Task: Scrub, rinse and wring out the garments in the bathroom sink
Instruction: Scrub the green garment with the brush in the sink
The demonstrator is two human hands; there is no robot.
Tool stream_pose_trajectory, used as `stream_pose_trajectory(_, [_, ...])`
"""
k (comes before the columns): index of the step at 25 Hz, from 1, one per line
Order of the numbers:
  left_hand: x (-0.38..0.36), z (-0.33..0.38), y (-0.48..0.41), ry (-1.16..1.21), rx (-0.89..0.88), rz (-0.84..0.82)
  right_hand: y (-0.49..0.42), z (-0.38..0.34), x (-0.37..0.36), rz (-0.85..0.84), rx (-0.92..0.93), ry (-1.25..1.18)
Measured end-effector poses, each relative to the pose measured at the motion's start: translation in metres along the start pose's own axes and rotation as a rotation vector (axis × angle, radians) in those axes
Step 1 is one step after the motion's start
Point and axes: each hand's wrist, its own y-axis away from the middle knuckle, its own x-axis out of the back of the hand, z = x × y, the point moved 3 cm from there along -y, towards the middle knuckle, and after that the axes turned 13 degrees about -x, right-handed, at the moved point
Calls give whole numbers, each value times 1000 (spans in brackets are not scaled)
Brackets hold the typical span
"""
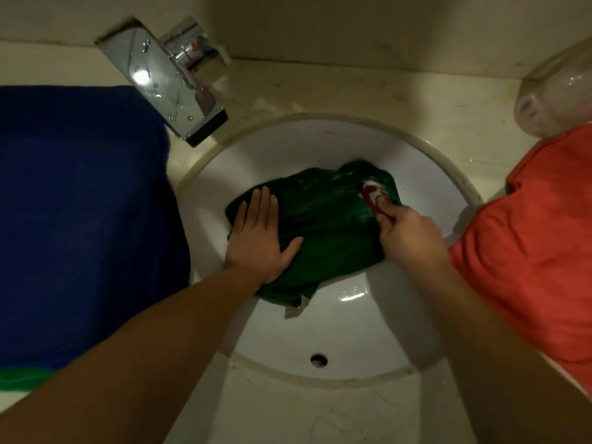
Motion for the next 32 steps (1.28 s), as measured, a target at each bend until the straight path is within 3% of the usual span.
stream_pose_trajectory(2, [0,0,-2,-3,2,-2,20,-35,-26,-63,88,-111])
stream_pose_trajectory(5, [-4,-1,-4,-15,8,-10,55,-68,-61,-207,374,-87])
stream_pose_trajectory(11, [-8,-2,-1,14,-8,0,-2,20,-7,-26,82,9])
stream_pose_trajectory(17, [12,14,-16,20,53,-235,33,5,-4,-105,150,-149])
stream_pose_trajectory(22, [11,60,-8,159,-90,-66,38,12,-3,-55,156,-115])
stream_pose_trajectory(26, [-1,41,-27,149,-110,-71,13,17,-10,-169,222,-92])
stream_pose_trajectory(32, [-5,17,-27,42,-50,-17,-7,-28,-13,-99,298,-56])
